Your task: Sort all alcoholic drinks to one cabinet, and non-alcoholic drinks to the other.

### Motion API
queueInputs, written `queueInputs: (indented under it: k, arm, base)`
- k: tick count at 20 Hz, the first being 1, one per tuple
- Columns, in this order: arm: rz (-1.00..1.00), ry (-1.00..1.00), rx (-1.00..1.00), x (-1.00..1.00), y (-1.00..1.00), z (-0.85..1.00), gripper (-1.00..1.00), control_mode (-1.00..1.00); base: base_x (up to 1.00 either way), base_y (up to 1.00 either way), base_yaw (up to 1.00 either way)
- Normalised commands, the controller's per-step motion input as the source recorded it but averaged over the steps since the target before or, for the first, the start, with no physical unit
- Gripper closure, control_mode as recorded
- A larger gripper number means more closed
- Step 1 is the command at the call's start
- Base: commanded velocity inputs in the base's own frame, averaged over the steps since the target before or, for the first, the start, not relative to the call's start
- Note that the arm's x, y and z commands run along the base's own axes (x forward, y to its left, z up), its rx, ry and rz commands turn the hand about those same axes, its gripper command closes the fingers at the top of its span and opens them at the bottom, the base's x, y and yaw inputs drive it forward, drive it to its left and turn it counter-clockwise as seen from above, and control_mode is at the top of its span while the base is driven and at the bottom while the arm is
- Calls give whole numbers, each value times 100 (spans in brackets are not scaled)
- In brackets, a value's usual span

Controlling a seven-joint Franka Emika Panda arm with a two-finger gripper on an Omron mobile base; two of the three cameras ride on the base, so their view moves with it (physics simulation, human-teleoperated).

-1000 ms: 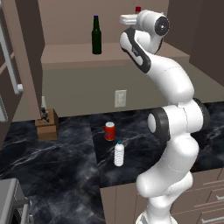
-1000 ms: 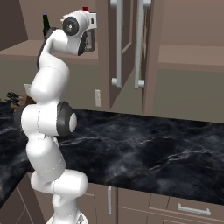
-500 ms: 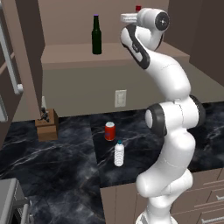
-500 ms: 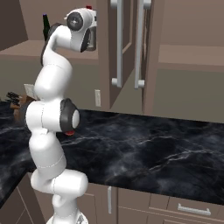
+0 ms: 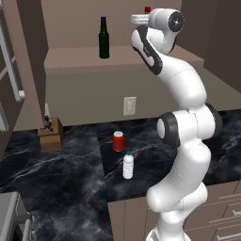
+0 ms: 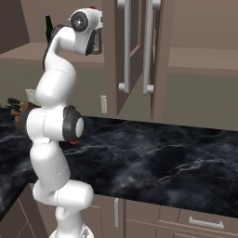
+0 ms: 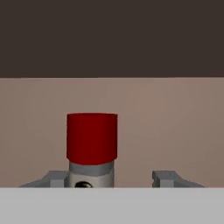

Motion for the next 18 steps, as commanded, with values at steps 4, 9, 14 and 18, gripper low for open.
queueInputs:
  k: [4, 9, 14, 18]
  arm:
    - [-9, -10, -2, -63, -1, 1, -100, -100]
    - [-10, -8, -1, -93, -1, 2, -100, -100]
    - [-8, -2, 0, -100, 0, 1, -100, -100]
    - [-3, 0, 0, -100, 0, 16, -100, -100]
  base:
    - [0, 0, 0]
    - [0, 0, 0]
    - [0, 0, 0]
    - [0, 0, 0]
